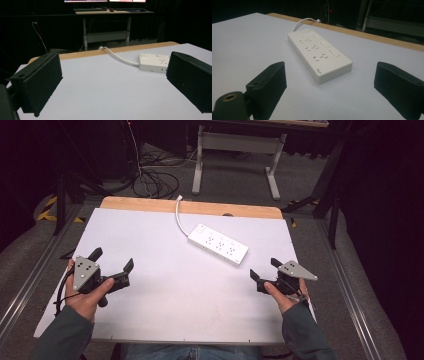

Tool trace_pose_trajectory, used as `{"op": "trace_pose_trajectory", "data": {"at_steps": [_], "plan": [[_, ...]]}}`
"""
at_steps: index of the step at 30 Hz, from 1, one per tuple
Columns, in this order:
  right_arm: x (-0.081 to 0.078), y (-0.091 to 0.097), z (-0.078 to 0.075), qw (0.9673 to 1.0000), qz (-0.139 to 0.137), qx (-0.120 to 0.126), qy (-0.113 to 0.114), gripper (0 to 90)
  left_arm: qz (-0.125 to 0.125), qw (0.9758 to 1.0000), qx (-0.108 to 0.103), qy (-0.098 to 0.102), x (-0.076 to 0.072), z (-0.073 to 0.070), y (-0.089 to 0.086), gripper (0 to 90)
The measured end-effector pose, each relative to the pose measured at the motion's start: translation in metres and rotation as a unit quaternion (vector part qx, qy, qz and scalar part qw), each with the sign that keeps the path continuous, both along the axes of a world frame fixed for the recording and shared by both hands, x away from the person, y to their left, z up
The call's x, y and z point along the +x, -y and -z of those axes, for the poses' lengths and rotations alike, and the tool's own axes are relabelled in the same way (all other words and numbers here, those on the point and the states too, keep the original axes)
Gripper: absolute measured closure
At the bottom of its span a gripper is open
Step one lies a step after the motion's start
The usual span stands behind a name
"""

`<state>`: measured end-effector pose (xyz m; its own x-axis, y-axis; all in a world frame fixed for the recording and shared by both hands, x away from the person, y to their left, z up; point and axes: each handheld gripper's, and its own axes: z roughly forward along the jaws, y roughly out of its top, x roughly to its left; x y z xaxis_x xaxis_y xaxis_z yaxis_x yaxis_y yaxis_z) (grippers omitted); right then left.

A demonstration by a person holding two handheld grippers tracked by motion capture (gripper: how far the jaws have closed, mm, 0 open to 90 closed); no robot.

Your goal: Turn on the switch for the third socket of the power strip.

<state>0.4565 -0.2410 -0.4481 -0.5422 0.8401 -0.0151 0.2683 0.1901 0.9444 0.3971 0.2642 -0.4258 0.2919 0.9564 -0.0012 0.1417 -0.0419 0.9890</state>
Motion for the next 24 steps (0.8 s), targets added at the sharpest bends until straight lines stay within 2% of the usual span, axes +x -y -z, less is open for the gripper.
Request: {"op": "trace_pose_trajectory", "data": {"at_steps": [11,13,16,21,24], "plan": [[-0.0003,-0.0006,-0.0001,1.0000,0.000,-0.001,0.001,11.7,-0.002,1.0000,-0.002,0.001,-0.0007,0.0001,-0.0001,0.9],[-0.0005,0.0001,-0.0005,1.0000,-0.004,0.001,0.001,21.3,-0.001,1.0000,-0.002,0.000,-0.0005,0.0002,0.0002,1.0],[-0.0014,0.0002,-0.0016,0.9999,-0.005,-0.003,0.010,31.1,0.001,1.0000,0.000,0.000,-0.0005,0.0002,0.0003,1.0],[-0.0013,-0.0002,-0.0013,0.9999,-0.005,-0.005,0.009,35.3,0.002,1.0000,-0.001,0.000,-0.0003,0.0002,0.0004,1.1],[-0.0016,0.0001,-0.0016,0.9999,-0.002,-0.005,0.010,42.6,0.003,1.0000,-0.002,-0.001,-0.0002,0.0003,0.0008,1.1]]}}
